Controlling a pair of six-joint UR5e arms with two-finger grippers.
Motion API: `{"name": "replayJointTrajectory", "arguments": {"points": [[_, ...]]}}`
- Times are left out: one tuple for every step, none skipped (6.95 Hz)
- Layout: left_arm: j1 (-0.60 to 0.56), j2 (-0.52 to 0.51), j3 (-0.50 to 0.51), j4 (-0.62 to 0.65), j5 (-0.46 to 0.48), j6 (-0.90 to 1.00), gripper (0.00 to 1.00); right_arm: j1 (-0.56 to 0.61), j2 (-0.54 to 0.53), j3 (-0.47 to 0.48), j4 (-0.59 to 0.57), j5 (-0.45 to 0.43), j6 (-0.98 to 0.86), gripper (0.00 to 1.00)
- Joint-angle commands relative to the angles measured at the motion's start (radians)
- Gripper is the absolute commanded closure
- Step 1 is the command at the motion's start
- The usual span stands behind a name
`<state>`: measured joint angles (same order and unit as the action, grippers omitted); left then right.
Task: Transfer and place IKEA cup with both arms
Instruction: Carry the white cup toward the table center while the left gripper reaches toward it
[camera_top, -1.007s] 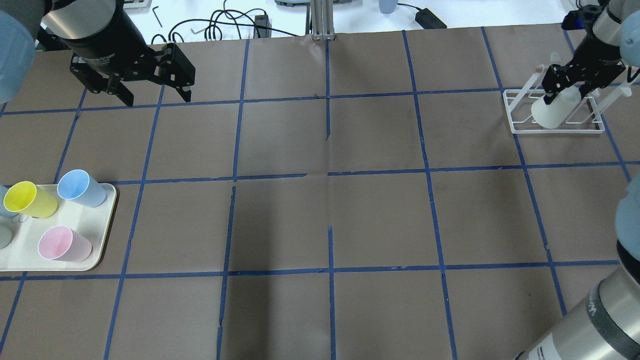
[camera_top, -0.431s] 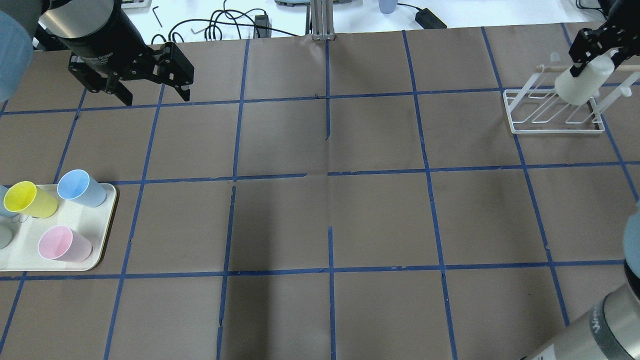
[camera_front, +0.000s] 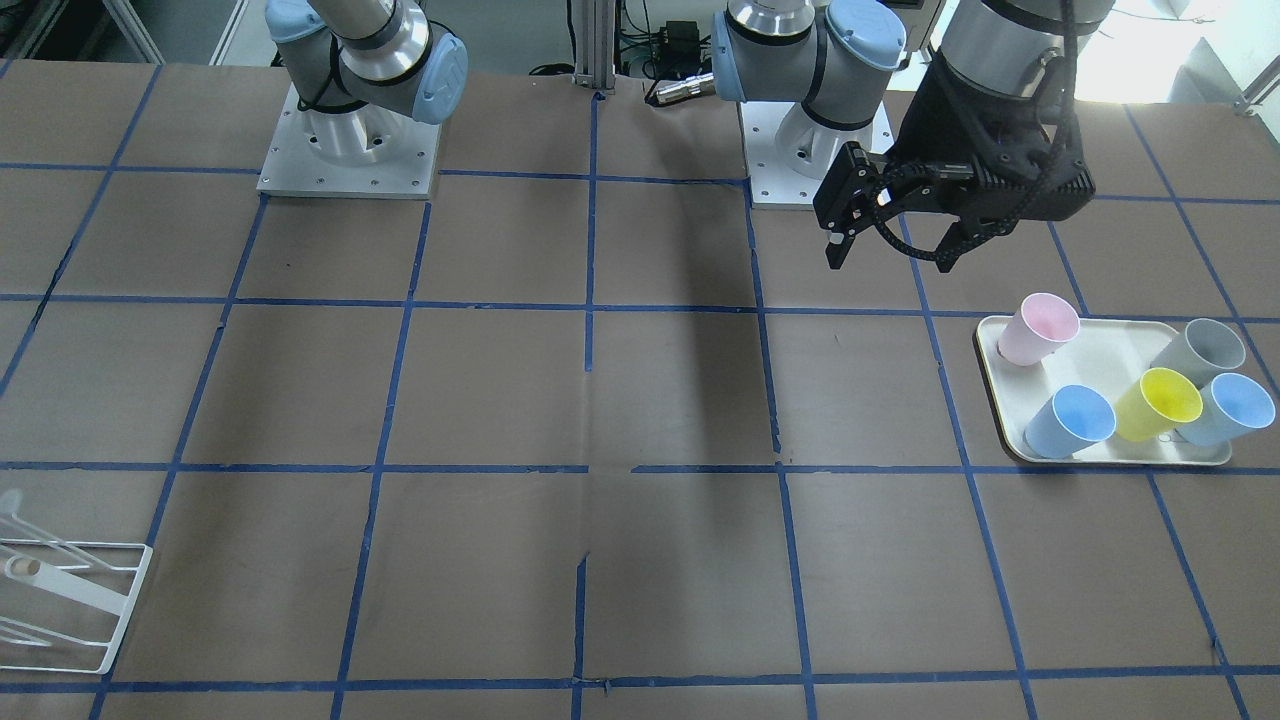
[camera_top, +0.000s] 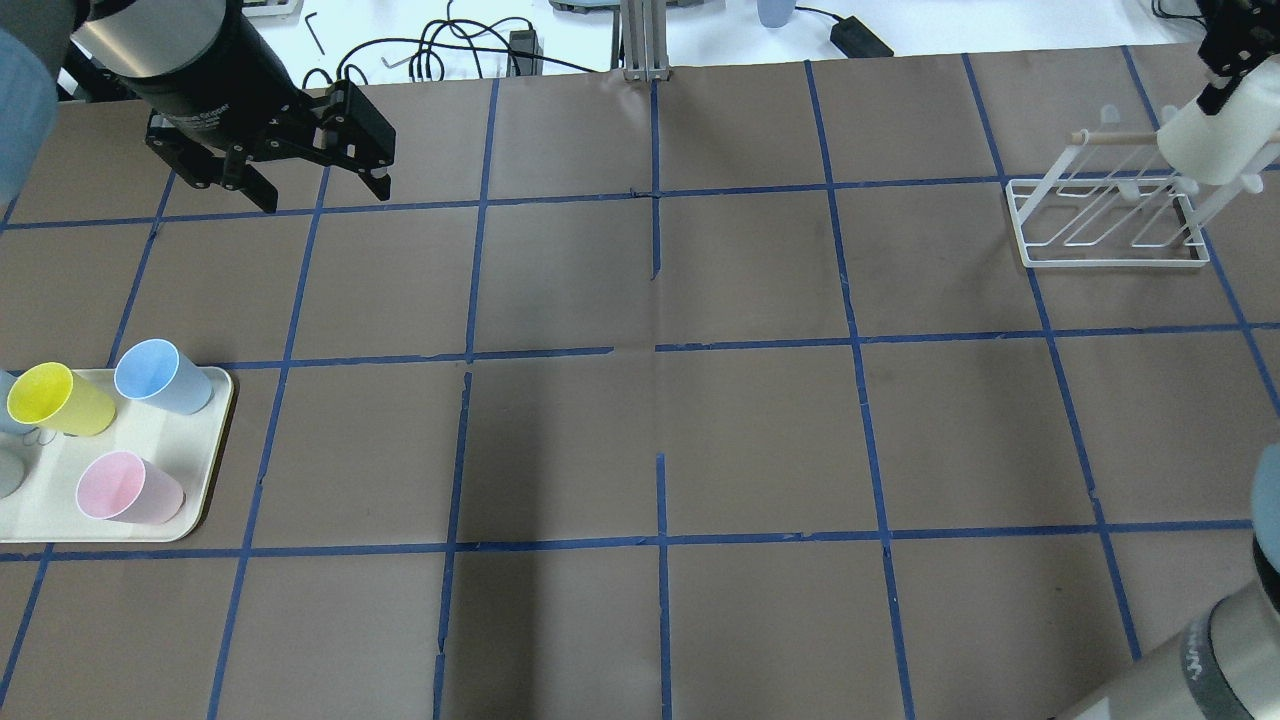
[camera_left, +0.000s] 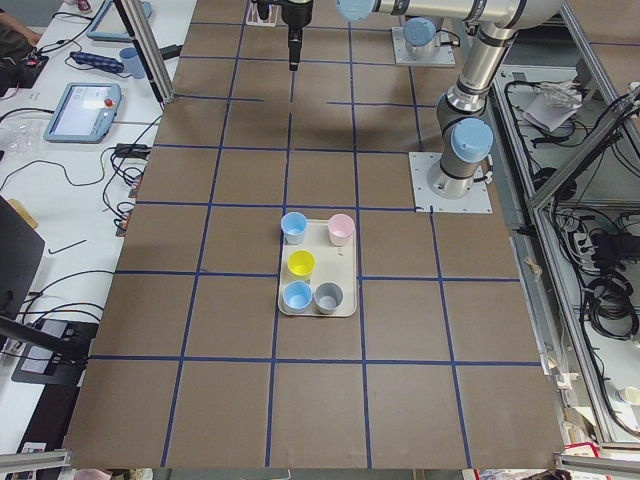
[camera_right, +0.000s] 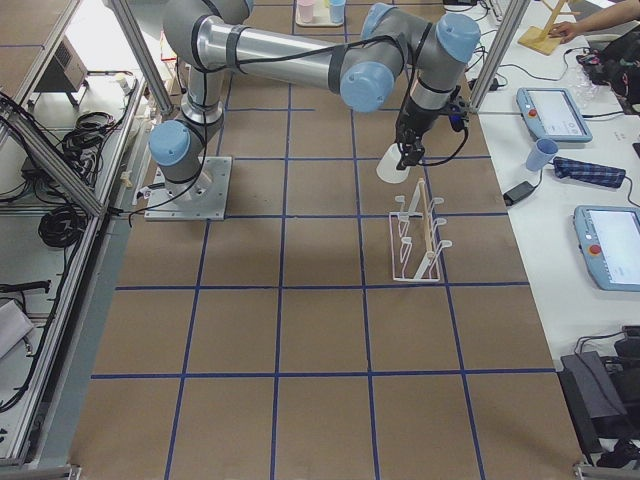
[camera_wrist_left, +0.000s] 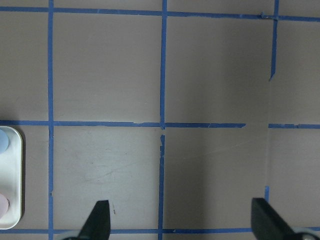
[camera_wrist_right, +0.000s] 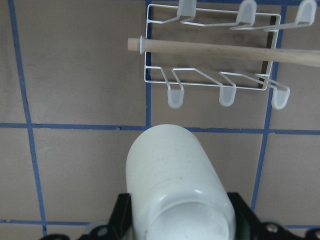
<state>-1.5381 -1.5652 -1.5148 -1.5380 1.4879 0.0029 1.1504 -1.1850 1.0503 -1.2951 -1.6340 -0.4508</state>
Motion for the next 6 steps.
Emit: {"name": "replayJointTrajectory", "arguments": {"points": [[0.048, 0.019, -0.024, -0.013, -0.163, 0.023, 0.0, 0.005, -0.062, 0.022, 0.127, 0.016, 0.026, 0.72], [0.105, 0.03, -0.048, -0.023, -0.279, 0.028, 0.0, 0.012, -0.092, 0.051, 0.141, 0.017, 0.082, 0.72], [0.151, 0.046, -0.077, -0.031, -0.378, 0.058, 0.0, 0.028, -0.126, 0.094, 0.142, 0.019, 0.108, 0.72], [0.168, 0.056, -0.117, -0.03, -0.476, 0.081, 0.0, 0.041, -0.174, 0.164, 0.134, 0.055, 0.121, 0.72], [0.188, 0.06, -0.155, -0.028, -0.523, 0.113, 0.0, 0.041, -0.212, 0.234, 0.123, 0.168, 0.121, 0.72], [0.228, 0.06, -0.191, -0.028, -0.673, 0.12, 0.0, 0.041, -0.24, 0.278, 0.125, 0.262, 0.118, 0.71]]}}
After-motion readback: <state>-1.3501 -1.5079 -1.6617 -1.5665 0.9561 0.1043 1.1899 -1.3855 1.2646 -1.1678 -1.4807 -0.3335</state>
